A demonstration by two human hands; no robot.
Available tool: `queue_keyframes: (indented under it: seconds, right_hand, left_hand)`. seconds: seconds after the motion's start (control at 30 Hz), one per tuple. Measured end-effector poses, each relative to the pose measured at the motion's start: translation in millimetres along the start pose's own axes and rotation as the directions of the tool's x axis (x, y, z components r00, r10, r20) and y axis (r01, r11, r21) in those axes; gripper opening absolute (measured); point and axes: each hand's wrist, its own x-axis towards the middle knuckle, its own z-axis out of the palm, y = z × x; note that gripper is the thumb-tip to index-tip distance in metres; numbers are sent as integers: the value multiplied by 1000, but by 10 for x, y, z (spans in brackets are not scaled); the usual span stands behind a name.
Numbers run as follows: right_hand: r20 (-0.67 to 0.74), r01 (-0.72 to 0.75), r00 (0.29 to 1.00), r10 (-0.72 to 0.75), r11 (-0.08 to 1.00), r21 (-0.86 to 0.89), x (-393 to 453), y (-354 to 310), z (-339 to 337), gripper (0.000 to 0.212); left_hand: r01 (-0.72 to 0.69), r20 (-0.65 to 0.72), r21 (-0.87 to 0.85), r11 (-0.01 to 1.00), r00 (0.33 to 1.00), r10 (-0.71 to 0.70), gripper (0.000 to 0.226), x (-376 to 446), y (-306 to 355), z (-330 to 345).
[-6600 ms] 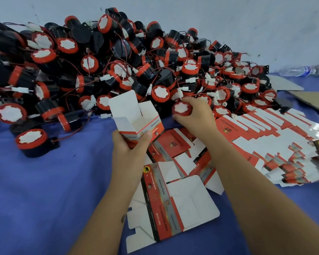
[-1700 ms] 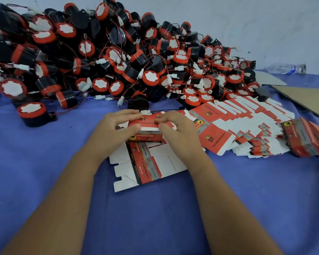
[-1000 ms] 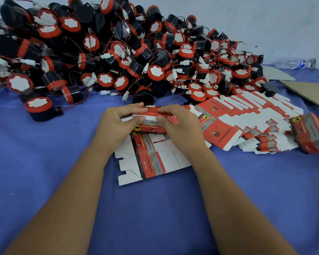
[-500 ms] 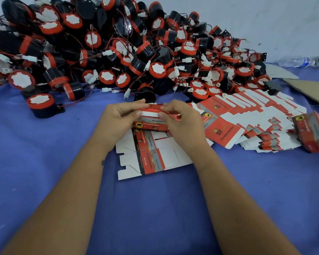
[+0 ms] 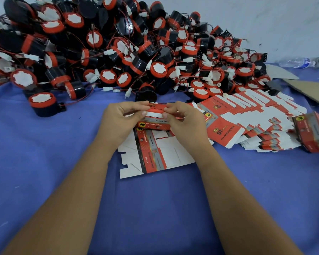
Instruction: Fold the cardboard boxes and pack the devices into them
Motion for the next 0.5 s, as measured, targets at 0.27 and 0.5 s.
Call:
queue_keyframes:
  seconds: [0.27, 0.5]
  right_hand:
    - [2, 45, 999, -45, 999, -10, -23, 11, -35, 10]
    - [57, 113, 993, -107, 985, -132, -42, -12, -44, 5]
  left_hand:
    - [-60, 35, 204, 977, 998, 54, 24, -35, 2, -14]
    - [-77, 16, 299, 951, 997, 75, 21, -18, -4, 10]
